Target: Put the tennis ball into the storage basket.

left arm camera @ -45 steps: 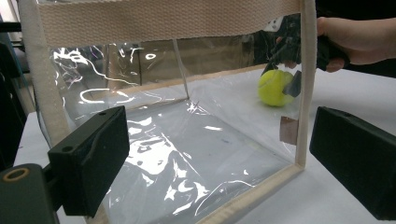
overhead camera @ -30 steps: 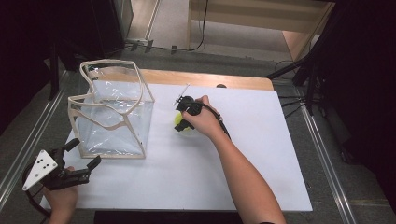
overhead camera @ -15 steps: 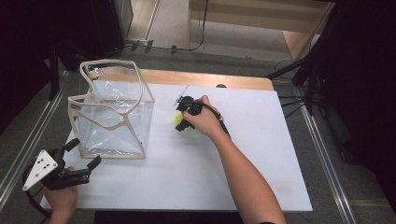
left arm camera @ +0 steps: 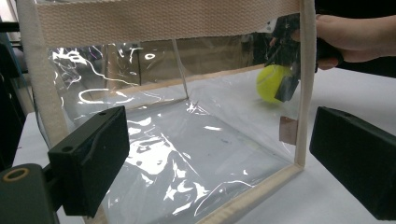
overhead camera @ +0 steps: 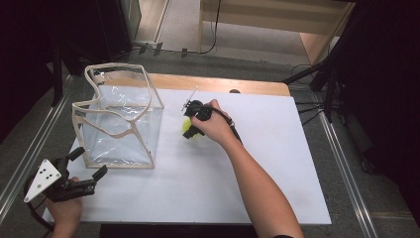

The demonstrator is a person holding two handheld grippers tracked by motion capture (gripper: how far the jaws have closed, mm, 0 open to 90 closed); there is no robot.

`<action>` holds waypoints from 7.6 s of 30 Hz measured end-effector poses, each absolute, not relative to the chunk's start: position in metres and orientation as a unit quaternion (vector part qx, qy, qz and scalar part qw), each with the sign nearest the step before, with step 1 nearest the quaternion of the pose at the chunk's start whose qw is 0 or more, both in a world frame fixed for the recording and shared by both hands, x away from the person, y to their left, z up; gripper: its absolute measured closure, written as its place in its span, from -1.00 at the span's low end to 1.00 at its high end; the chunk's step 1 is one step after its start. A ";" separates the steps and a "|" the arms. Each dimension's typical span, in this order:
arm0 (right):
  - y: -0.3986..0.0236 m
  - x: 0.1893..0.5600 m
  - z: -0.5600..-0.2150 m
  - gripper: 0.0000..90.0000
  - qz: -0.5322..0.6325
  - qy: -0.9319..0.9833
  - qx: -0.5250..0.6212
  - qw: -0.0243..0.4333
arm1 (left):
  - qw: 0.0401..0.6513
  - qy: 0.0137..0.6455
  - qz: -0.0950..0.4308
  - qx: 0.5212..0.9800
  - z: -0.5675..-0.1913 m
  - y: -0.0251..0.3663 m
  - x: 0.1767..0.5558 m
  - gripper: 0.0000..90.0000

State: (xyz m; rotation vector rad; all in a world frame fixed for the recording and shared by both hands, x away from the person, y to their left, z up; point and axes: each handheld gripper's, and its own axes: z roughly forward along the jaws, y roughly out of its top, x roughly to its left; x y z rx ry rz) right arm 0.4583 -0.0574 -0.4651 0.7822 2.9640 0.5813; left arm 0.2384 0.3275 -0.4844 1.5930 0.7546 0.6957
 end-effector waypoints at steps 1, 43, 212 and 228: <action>-0.056 0.458 -0.464 -0.47 0.186 0.951 0.248 0.010 | 0.583 0.323 0.298 0.683 -0.484 0.328 0.238 -0.88; -0.007 0.461 -0.415 -0.47 0.220 0.958 0.183 -0.012 | 0.589 0.325 0.294 0.679 -0.484 0.328 0.239 -0.88; 0.050 0.443 -0.285 -0.77 0.233 0.967 0.095 0.032 | 0.587 0.323 0.290 0.683 -0.484 0.326 0.240 -0.88; 0.019 0.439 -0.277 -0.78 0.254 0.959 0.120 0.043 | 0.587 0.324 0.289 0.683 -0.484 0.325 0.240 -0.88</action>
